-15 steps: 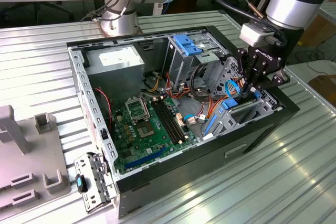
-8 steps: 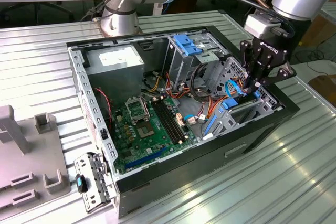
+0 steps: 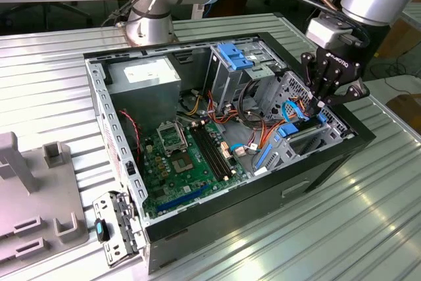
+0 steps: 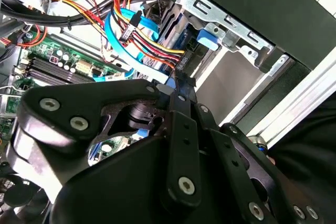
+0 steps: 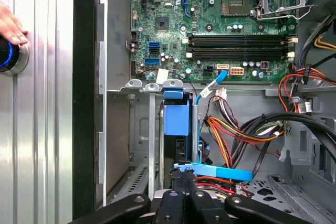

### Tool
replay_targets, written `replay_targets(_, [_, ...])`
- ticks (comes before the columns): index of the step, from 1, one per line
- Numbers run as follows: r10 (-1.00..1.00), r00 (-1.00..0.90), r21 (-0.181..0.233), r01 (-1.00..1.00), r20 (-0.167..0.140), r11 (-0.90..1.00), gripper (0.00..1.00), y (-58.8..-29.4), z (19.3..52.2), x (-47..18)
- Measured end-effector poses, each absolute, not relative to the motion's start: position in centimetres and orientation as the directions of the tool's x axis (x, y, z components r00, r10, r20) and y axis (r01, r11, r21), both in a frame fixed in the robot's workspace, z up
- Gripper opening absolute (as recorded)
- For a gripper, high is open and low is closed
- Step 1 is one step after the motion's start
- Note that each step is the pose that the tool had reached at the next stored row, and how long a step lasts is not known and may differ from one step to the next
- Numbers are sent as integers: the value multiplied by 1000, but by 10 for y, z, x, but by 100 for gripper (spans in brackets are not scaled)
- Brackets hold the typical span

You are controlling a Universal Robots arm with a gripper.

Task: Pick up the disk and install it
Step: 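Insert the second disk wire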

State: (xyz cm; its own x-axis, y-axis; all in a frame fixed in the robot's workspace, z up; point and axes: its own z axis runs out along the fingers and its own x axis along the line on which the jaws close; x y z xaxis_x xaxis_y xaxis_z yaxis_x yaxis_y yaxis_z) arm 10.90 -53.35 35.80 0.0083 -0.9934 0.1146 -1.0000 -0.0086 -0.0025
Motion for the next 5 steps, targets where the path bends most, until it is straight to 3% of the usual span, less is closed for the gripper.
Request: replay_targets(5, [-993, 8, -3, -1000, 115, -9, 11, -533, 358, 109])
